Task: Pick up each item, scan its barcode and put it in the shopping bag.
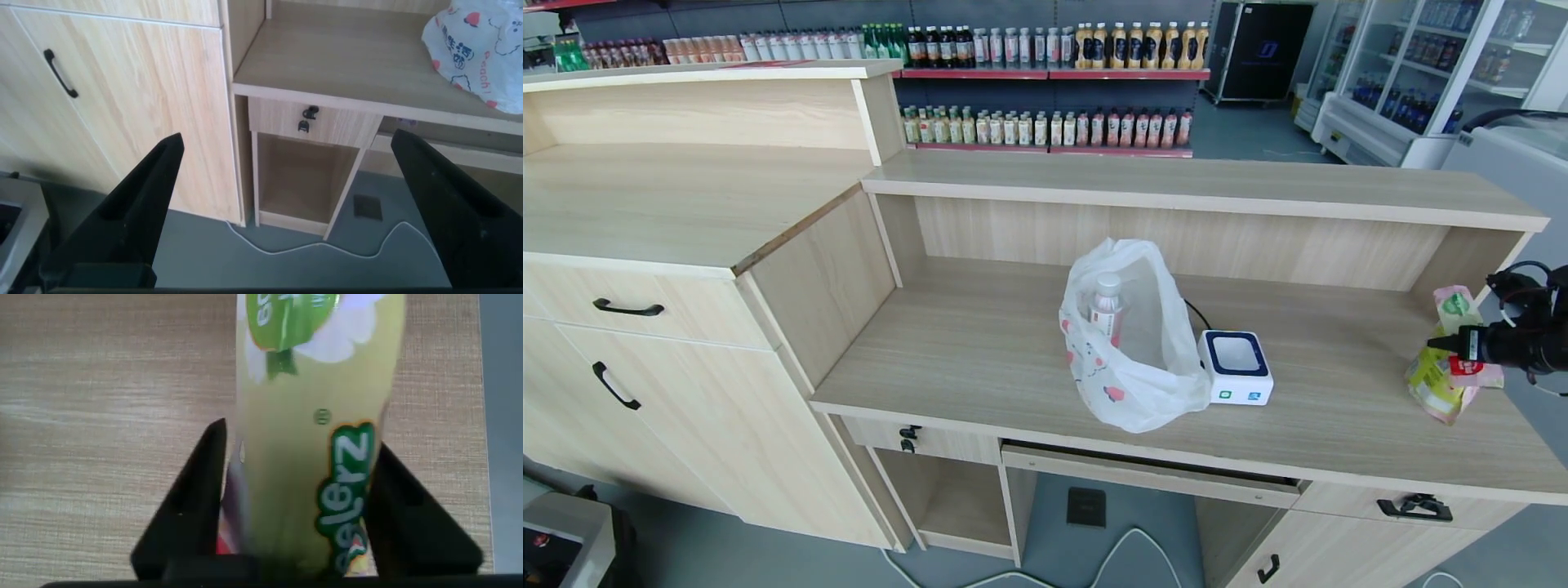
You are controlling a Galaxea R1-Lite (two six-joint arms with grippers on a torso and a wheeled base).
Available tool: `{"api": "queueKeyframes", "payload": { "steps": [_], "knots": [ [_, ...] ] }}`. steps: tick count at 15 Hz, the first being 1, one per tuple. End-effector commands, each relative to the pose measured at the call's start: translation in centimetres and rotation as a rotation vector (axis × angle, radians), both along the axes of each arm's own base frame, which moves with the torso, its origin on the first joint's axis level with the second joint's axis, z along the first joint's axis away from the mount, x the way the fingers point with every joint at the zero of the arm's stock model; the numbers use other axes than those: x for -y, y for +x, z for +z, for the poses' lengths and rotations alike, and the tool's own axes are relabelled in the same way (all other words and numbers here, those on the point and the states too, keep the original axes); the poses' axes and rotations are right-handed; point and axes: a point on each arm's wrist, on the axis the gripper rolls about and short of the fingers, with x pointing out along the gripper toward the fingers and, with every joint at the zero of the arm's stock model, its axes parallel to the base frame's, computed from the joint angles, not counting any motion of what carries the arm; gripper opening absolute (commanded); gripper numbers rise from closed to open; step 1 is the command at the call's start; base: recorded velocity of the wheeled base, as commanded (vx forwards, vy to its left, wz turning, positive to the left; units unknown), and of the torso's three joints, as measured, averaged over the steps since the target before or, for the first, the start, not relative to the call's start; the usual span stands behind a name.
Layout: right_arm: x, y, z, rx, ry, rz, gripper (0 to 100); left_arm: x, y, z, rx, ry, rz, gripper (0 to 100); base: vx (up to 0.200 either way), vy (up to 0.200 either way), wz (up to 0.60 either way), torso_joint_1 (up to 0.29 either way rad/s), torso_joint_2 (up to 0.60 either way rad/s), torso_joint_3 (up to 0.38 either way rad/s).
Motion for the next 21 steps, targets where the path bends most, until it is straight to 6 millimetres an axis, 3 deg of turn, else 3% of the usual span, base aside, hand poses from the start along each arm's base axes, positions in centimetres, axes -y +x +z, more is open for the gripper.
{"api": "queueKeyframes", "payload": {
  "steps": [1, 5, 7, 9, 11, 14, 16, 19, 21],
  "knots": [
    [0.1, 0.1, -0.4, -0.006, 0.002, 0.000, 0, 0.0, 0.0, 0.0, 0.000, 0.000, 0.001, 100, 0.000, 0.000, 0.00, 0.000, 0.00, 0.000],
    [0.0, 0.0, 0.2, 0.012, -0.010, -0.002, 0, 0.0, 0.0, 0.0, 0.000, 0.000, 0.001, 100, 0.000, 0.000, 0.00, 0.000, 0.00, 0.000],
    [-0.3, -1.0, 2.1, 0.030, -0.016, -0.004, 0, 0.0, 0.0, 0.0, 0.000, 0.000, 0.001, 100, 0.000, 0.000, 0.00, 0.000, 0.00, 0.000],
    [-1.8, -3.2, 5.5, 0.074, 0.004, 0.048, 0, 0.0, 0.0, 0.0, 0.000, 0.000, 0.001, 100, 0.000, 0.000, 0.00, 0.000, 0.00, 0.000],
    [-4.8, -7.1, 10.5, 0.176, 0.047, 0.195, 0, 0.0, 0.0, 0.0, 0.000, 0.000, 0.001, 100, 0.000, 0.000, 0.00, 0.000, 0.00, 0.000],
    [-11.9, -14.7, 18.1, 0.355, 0.064, 0.448, 0, 0.0, 0.0, 0.0, 0.000, 0.000, 0.001, 100, 0.000, 0.000, 0.00, 0.000, 0.00, 0.000],
    [-16.6, -19.0, 21.5, 0.453, 0.018, 0.569, 0, 0.0, 0.0, 0.0, 0.000, 0.000, 0.001, 100, 0.000, 0.000, 0.00, 0.000, 0.00, 0.000],
    [-21.8, -24.9, 23.4, 0.549, -0.040, 0.662, 0, 0.0, 0.0, 0.0, 0.000, 0.000, 0.001, 100, 0.000, 0.000, 0.00, 0.000, 0.00, 0.000],
    [-24.7, -26.6, 23.0, 0.562, -0.054, 0.676, 0, 0.0, 0.0, 0.0, 0.000, 0.000, 0.001, 100, 0.000, 0.000, 0.00, 0.000, 0.00, 0.000]
  ]
}}
